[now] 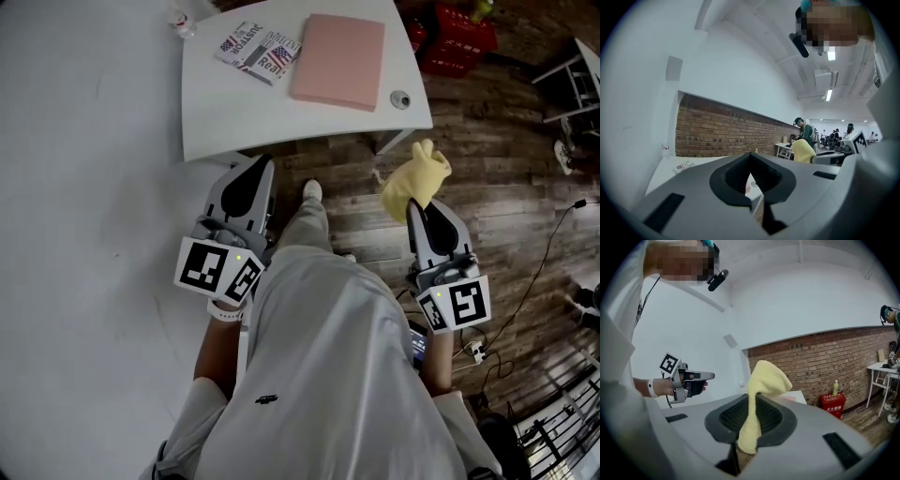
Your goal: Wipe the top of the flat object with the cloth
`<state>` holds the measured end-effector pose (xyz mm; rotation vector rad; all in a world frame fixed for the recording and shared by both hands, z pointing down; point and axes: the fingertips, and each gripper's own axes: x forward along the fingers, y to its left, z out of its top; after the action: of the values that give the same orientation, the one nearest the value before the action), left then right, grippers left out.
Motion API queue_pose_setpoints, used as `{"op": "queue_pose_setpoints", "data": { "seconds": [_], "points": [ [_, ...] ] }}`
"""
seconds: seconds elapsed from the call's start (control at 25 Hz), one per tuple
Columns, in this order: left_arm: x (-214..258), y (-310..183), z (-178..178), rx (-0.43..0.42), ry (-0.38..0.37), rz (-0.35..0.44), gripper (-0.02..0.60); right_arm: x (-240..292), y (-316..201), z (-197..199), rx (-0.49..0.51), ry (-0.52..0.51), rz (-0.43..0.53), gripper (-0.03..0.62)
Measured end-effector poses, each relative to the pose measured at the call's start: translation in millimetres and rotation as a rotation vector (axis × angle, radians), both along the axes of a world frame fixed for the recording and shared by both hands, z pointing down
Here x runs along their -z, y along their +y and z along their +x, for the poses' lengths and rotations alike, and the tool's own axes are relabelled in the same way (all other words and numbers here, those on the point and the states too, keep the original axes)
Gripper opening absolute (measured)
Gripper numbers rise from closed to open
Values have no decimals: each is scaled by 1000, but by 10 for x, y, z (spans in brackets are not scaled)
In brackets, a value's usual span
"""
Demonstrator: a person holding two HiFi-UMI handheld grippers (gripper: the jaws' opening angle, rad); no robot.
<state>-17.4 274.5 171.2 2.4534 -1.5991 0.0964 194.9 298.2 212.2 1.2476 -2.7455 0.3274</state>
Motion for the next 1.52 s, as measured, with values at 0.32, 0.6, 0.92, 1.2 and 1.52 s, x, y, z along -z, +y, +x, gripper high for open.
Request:
{"op": "queue_pose_setpoints", "data": {
  "seconds": [0.32,0.6,0.92,1.2,1.52],
  "points": [
    [57,-1058,-357,-88,29,-1,18,206,-1076,-495,-90,-20,22,46],
    [-23,-1739,-638,-168,62,-15,18,269,-1682,-892,-139,31,40,45],
    [-161,-1997,-665,-220,83,-41,18,208,-1886,-991,-172,74,26,46],
    [-212,-2026,-602,-221,107,-47,18,236,-1962,-1002,-155,85,38,46],
    [-324,-2100,-572,-193,116,-82,18,224,-2155,-1066,-84,88,25,46]
  ]
}}
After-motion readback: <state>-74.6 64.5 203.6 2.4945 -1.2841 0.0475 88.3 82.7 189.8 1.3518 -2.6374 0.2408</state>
